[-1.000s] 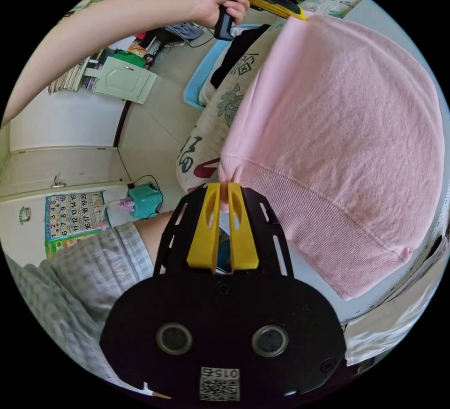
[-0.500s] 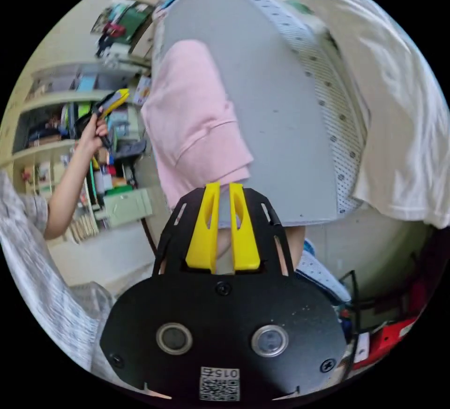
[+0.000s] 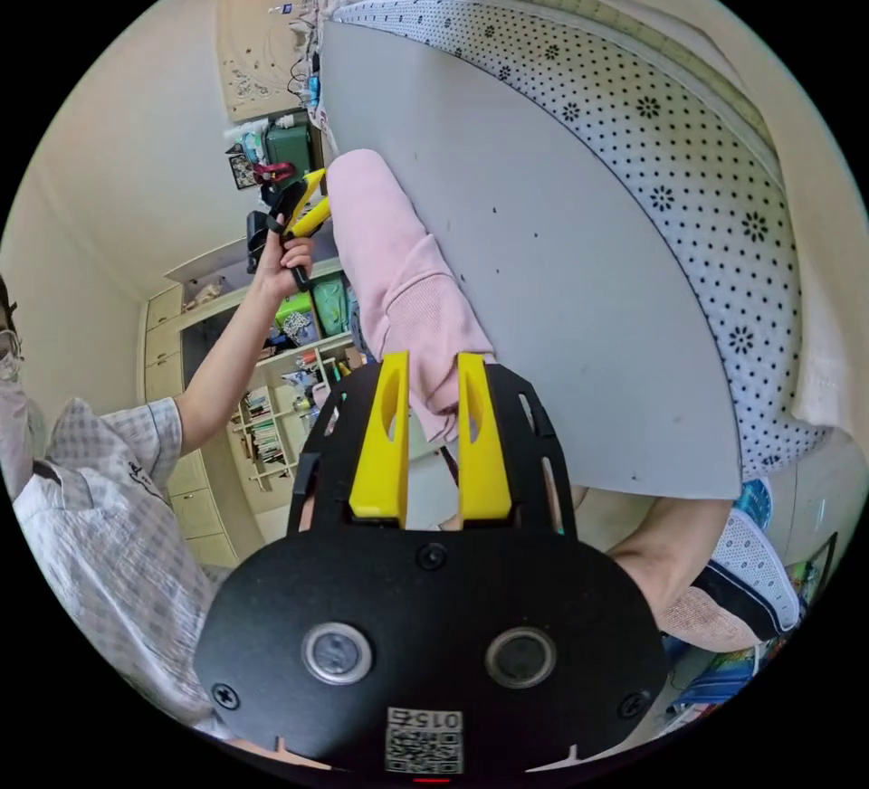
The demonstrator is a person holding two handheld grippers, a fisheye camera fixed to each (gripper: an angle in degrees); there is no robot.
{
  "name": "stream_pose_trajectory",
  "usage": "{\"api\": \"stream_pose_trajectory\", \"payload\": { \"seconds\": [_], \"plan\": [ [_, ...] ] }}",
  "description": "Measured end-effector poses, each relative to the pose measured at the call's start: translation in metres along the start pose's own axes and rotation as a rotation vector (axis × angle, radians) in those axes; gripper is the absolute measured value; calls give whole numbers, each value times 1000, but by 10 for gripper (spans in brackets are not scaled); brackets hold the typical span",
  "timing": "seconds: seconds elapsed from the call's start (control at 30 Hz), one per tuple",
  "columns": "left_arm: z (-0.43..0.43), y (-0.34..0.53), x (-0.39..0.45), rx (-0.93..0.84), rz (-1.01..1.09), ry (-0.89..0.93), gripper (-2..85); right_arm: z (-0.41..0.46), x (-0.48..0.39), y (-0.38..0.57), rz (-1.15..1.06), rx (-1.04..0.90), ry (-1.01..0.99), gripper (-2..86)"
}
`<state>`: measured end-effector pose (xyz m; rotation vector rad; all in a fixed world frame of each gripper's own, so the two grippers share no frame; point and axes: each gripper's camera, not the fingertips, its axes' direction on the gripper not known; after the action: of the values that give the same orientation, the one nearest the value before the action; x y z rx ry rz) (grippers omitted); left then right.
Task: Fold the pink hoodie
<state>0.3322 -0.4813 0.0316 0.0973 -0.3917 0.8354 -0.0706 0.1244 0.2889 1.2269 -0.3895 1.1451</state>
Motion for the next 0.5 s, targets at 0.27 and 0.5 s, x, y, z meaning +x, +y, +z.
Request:
{"api": "stream_pose_trajectory", "payload": {
  "seconds": [0.27, 0.5],
  "plan": [
    [52, -13, 36, -277, 140, -162, 103, -8, -10, -9, 5, 15, 88, 7],
    [50, 18, 65, -221, 225, -300, 68, -25, -58, 9, 17, 32, 338, -6]
  ]
}}
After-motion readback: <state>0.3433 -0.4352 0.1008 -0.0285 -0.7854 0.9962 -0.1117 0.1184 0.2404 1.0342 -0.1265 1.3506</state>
